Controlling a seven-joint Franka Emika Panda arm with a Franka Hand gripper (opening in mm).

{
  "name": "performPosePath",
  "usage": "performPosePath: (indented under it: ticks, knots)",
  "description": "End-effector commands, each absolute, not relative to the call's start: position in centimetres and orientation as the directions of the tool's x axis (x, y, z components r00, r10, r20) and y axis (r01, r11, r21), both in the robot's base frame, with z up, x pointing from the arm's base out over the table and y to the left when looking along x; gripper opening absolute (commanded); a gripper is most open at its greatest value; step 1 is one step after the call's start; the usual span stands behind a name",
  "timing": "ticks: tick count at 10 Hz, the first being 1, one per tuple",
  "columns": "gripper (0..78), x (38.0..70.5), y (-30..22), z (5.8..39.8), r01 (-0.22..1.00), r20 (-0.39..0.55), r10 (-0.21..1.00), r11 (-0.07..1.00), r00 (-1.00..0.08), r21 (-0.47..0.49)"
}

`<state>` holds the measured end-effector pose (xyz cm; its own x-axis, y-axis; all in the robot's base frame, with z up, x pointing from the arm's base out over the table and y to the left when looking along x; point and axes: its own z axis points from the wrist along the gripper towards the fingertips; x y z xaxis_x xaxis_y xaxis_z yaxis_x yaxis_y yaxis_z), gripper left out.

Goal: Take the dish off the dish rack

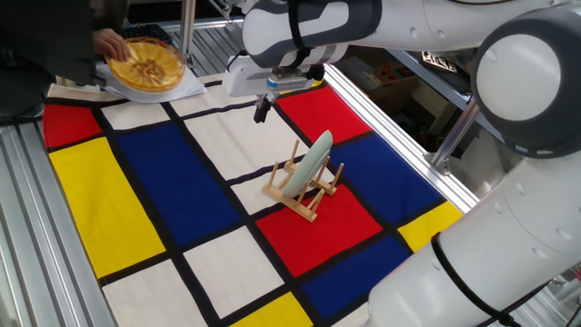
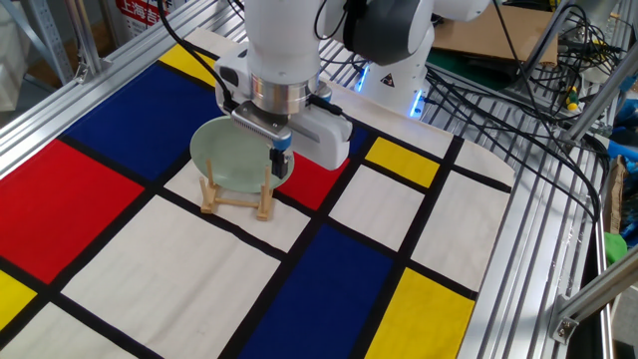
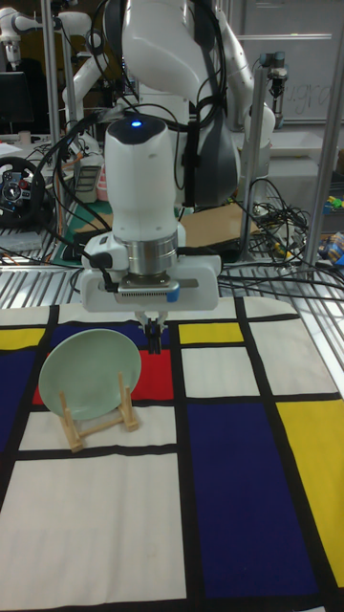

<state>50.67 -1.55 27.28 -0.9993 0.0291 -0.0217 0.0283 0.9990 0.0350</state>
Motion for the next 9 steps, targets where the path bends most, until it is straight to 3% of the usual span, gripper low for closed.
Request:
performPosePath:
  ticks: [1, 5, 9]
  knots:
    - [0.0, 50.7, -1.6, 26.7, 0.030, -0.018, 0.030, 0.999, -0.999, 0.034]
    - [0.0, 50.5, -1.8, 25.1, 0.071, -0.018, 0.072, 0.997, -0.997, 0.032]
    - [0.0, 50.1, -2.7, 23.2, 0.224, -0.021, 0.225, 0.974, -0.974, 0.045]
